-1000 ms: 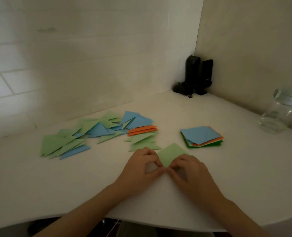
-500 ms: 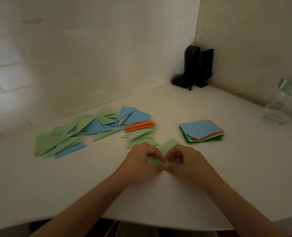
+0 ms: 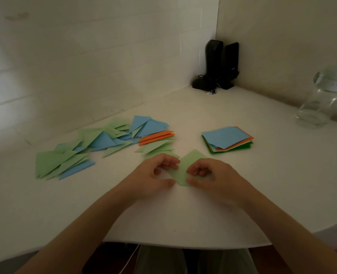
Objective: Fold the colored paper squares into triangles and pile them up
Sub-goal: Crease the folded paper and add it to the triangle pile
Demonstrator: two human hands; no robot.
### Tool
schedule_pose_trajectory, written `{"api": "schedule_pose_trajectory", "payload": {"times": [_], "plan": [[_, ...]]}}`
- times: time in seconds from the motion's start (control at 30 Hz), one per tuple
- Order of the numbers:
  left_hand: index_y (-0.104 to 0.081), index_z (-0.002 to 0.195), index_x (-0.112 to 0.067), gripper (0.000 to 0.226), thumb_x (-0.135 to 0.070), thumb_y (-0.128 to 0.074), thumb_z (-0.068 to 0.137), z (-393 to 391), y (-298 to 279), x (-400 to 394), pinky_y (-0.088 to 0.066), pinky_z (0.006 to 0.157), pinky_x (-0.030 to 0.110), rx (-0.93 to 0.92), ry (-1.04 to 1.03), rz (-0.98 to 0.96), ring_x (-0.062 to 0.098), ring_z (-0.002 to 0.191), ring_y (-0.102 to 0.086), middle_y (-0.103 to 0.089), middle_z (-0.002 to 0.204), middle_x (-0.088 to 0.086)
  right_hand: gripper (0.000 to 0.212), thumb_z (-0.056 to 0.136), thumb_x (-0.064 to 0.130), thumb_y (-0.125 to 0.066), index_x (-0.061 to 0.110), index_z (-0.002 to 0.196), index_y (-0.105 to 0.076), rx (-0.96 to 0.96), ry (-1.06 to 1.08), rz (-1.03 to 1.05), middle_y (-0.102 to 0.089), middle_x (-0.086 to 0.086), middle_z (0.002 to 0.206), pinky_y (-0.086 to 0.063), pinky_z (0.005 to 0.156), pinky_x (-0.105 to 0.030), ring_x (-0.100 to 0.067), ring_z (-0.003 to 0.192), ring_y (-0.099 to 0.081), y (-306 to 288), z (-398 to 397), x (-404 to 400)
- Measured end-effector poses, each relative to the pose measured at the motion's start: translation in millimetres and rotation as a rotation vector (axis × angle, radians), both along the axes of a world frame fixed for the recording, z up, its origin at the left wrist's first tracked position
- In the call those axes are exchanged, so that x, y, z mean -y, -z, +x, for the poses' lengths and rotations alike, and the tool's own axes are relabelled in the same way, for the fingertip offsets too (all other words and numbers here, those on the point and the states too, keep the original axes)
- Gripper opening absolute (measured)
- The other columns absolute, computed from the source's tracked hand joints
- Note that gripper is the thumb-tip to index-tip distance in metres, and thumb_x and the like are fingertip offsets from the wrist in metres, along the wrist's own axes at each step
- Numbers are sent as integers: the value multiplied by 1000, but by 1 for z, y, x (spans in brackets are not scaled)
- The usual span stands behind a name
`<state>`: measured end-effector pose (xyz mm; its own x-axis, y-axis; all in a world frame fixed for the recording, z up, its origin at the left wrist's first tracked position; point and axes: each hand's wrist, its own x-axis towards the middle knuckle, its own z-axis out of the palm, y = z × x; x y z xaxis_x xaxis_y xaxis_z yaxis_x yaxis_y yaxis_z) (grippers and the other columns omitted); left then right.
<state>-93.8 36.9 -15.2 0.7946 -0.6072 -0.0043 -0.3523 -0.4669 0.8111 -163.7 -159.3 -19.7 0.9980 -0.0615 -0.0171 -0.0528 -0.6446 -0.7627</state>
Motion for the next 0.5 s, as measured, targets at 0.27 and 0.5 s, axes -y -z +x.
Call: {"api": "schedule_pose_trajectory", "payload": {"times": [0.27,0.5], "plan": [[-56,119,-31,48,-15,-62,75,-11,7,-10,-33,93,8,209,97,30,-2,114,-46,-54,121,-17,7,90,43,-51,38,92,-56,24,-80,-312,-48,10,103,-33,86,-33,-9,99,-44,0,-3,-11],[-66,102,-16,20,-23,-53,88,-19,19,2,-40,84,22,745,187,111,12,97,-52,-62,104,-2,10,93,37,-50,41,84,-48,70,-281,-182,-53,14,104,-37,93,-34,-8,100,-48,-2,-16,7]]}}
